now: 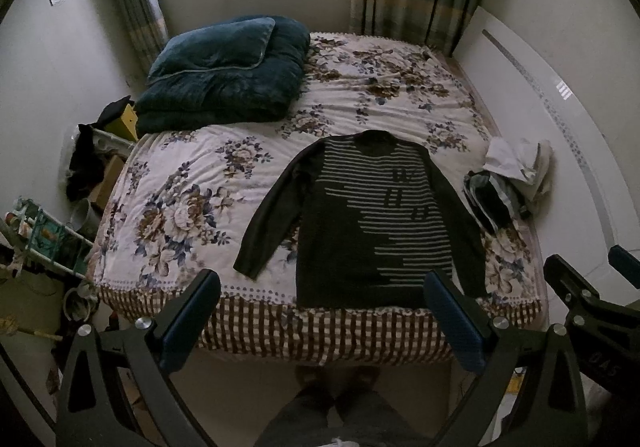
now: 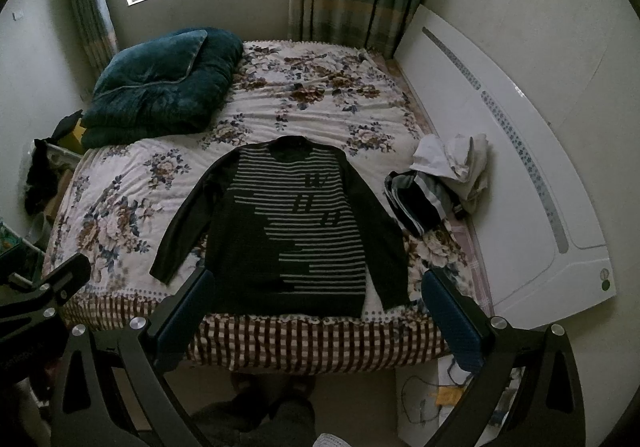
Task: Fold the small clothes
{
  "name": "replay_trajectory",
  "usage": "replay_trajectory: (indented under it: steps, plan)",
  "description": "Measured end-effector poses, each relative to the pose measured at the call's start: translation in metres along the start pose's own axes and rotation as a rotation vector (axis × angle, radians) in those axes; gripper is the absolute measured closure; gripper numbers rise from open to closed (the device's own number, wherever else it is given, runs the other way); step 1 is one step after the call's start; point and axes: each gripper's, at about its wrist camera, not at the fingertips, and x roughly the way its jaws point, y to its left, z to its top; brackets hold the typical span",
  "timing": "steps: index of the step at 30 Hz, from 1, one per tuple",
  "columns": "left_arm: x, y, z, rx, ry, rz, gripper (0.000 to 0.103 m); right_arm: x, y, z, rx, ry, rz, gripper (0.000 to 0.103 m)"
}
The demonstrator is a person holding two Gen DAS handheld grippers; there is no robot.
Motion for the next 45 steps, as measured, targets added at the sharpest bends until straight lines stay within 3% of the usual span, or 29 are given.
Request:
replay_trajectory:
  steps: [7,11,17,23,30,33,38,40,41,43,44,45]
  plan:
    - [0.039,0.002,0.024,0.035,-0.064,0.033,0.000,0.027,-0.009,-0.002,0.063,0.030,-0.018,0.000]
    - [0.093,-0.002,0.041,0.073,-0.097,0.080,0.000,0.079,-0.039,-0.003,0.160,0.068,-0.066,0.000]
    - [0.207,-0.023,0.053,0.098,-0.005,0.167,0.000,0.205,-0.129,-0.022,0.348,0.170,-0.160,0.000]
    - [0.327,-0.061,0.052,0.106,0.114,0.256,0.000,0.381,-0.222,-0.070,0.430,0.334,-0.234,0.000]
    - [0.458,-0.103,0.027,0.120,0.249,0.296,0.000,0.564,-0.252,-0.142,0.353,0.515,-0.225,0.000]
    - [0.503,-0.120,0.011,0.155,0.291,0.298,0.000,0.613,-0.246,-0.171,0.287,0.570,-0.228,0.001]
    - [0.549,-0.143,-0.010,0.220,0.334,0.276,0.000,0.657,-0.231,-0.204,0.211,0.628,-0.207,0.001]
    - [0.558,-0.150,-0.015,0.255,0.338,0.278,0.000,0.667,-0.221,-0.213,0.159,0.641,-0.212,0.009]
    - [0.560,-0.153,-0.016,0.268,0.337,0.277,0.000,0.671,-0.216,-0.217,0.137,0.637,-0.197,0.018]
    - [0.562,-0.158,-0.014,0.286,0.328,0.275,0.000,0.671,-0.211,-0.218,0.127,0.623,-0.167,0.047]
    - [0.562,-0.160,-0.013,0.296,0.320,0.276,0.000,0.668,-0.210,-0.214,0.137,0.608,-0.145,0.074]
    - [0.562,-0.162,-0.010,0.303,0.312,0.277,0.000,0.665,-0.211,-0.211,0.144,0.596,-0.151,0.094]
